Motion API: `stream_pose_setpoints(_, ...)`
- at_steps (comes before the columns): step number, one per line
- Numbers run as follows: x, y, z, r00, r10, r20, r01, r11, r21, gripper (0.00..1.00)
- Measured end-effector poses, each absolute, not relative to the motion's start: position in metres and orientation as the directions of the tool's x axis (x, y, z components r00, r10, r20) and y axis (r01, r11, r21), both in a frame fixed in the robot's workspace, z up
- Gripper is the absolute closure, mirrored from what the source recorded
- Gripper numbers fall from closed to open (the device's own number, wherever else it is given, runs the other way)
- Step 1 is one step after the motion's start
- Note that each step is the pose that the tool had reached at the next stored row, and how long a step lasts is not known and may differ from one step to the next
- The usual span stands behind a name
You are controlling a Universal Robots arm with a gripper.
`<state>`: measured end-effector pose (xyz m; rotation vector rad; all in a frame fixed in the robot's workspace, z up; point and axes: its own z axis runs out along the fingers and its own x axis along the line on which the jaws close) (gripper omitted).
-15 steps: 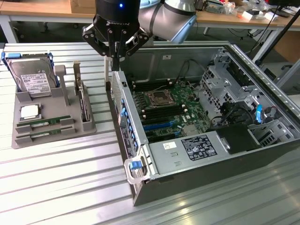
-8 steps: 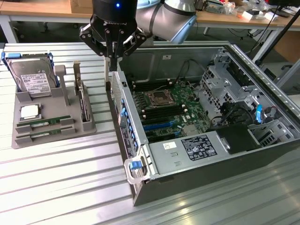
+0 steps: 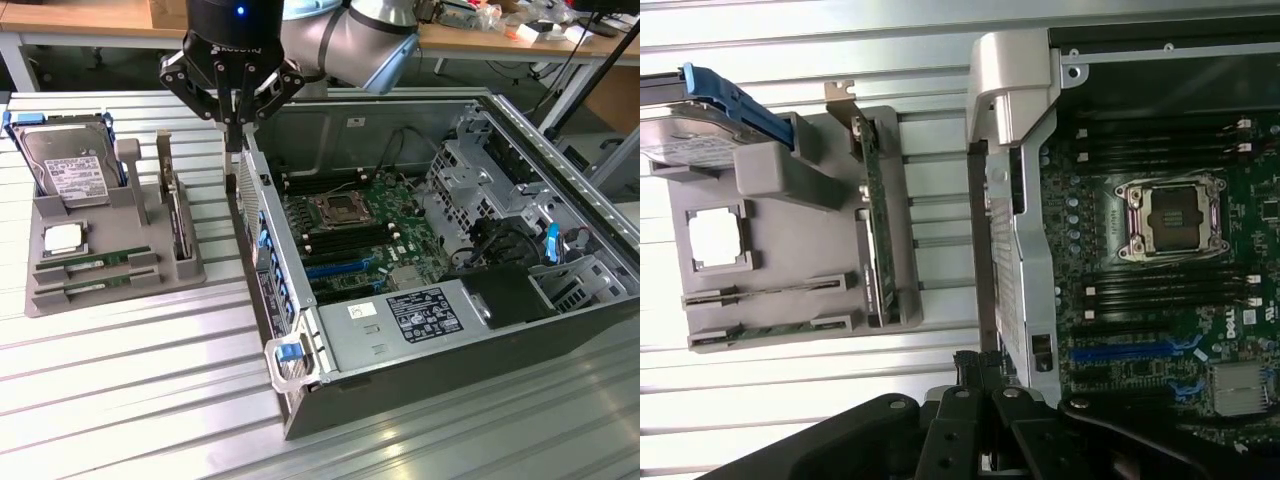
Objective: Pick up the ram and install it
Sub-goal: 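Reach for the ram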
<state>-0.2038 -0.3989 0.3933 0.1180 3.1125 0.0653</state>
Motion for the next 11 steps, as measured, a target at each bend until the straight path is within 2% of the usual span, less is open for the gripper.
stream_pose_setpoints(11,-0.218,-0.399,0.393,-0.997,0.076,-0.025,0.075,0.996,0.043,0.89)
